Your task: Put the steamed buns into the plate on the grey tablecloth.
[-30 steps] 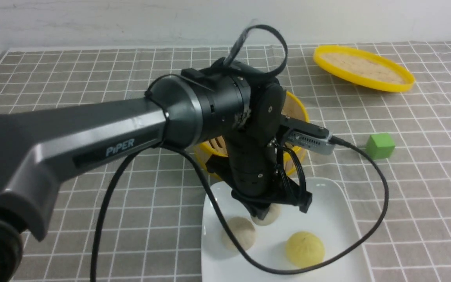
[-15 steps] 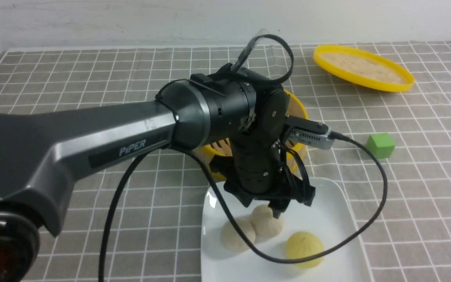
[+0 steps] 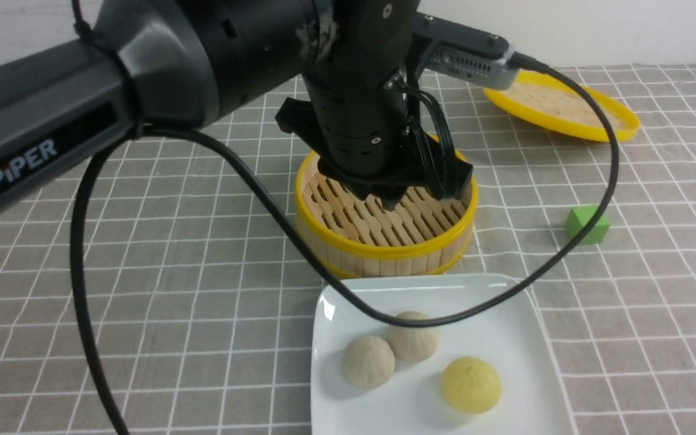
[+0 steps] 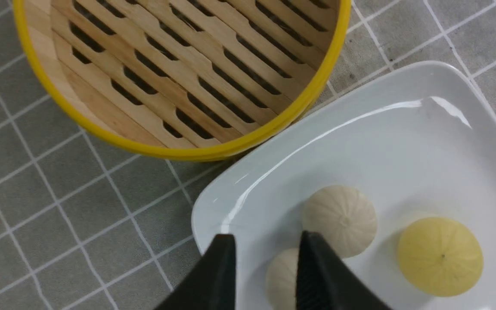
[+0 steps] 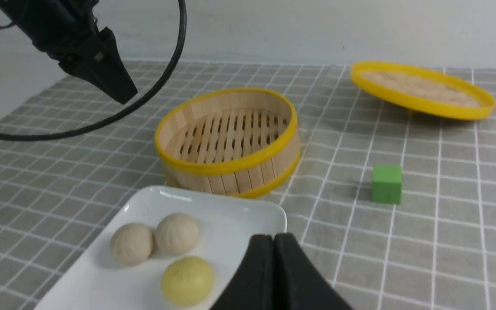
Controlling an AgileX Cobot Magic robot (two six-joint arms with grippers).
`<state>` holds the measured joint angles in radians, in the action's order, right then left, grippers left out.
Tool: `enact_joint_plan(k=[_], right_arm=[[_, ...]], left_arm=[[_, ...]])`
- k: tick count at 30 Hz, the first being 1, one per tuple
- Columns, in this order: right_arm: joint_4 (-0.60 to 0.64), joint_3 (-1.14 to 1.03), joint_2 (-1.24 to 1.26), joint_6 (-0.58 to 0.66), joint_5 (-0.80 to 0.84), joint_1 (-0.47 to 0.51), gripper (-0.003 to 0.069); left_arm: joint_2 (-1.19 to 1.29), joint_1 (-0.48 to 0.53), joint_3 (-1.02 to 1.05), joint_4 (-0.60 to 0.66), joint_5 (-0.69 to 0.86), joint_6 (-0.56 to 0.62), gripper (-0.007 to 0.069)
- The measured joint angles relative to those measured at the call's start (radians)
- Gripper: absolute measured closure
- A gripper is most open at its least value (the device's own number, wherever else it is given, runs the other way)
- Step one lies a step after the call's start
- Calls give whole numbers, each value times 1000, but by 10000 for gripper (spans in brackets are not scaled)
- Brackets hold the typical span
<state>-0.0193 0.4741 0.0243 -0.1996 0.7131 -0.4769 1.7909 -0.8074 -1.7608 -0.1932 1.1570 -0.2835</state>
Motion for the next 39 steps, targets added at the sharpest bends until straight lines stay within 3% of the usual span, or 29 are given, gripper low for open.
enact_joint_plan(k=[3,6,25,31,39], right_arm=[[1,-84,-2,0,-138,0,669],[1,-106,-2,0,-165,0,669],[-1,-137,-3,0,-171,0,657],[-1,-253,-3,0,-235,12,655],[-35,-460,-3,0,-268,203,648]], left_arm=[[-2,0,0,-2,2,0,593],[-2,0,0,-2,3,0,620],[-2,0,0,-29,13,0,620],[-2,0,0,-38,46,0,613],[-13,0,0,-42,52,3,608]])
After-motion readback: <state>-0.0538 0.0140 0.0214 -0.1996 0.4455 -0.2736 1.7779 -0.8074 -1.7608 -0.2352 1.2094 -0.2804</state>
